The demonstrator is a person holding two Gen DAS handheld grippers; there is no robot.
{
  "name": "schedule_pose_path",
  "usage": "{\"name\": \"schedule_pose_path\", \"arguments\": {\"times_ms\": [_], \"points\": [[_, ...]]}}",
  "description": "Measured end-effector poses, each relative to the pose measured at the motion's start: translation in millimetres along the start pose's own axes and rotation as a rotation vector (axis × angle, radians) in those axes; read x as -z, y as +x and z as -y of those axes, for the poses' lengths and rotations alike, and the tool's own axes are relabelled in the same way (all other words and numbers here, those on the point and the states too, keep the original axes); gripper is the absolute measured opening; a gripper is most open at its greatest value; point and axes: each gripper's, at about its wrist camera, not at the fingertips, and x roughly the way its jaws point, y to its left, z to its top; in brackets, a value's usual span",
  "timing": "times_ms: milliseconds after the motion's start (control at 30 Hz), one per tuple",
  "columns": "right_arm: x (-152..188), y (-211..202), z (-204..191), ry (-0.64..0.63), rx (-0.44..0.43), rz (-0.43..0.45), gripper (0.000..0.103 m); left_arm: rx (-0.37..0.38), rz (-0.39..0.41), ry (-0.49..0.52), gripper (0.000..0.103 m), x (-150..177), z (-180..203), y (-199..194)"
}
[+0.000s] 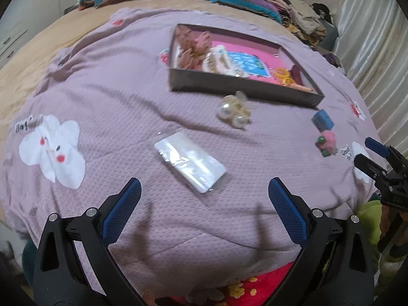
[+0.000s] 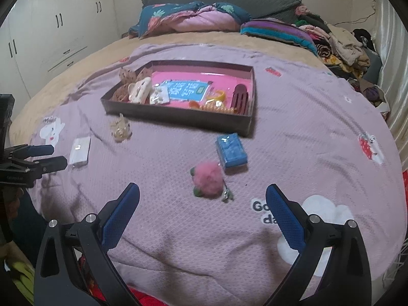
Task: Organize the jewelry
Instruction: 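Grasp the clear plastic packet with the left tool while the right tool grasps the pink pompom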
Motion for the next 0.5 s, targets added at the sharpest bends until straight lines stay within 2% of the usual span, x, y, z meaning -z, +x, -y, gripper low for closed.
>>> {"name": "schedule_pose_path", "arguments": {"times_ms": [200, 333, 500], "points": [[2, 9, -3, -0.006, -0.006, -0.019, 0.099, 0.003, -0.022, -0.016, 0.093, -3, -5, 14], [3, 13, -1, 0.002, -0.003, -0.026, 0.099, 0.007, -0.048, -0.001, 0.086, -6, 2, 28], [2, 17, 6, 0.018, 0.005, -0.027, 0.099, -0.033, -0.073, 0.003, 0.078, -10, 6, 46]]}}
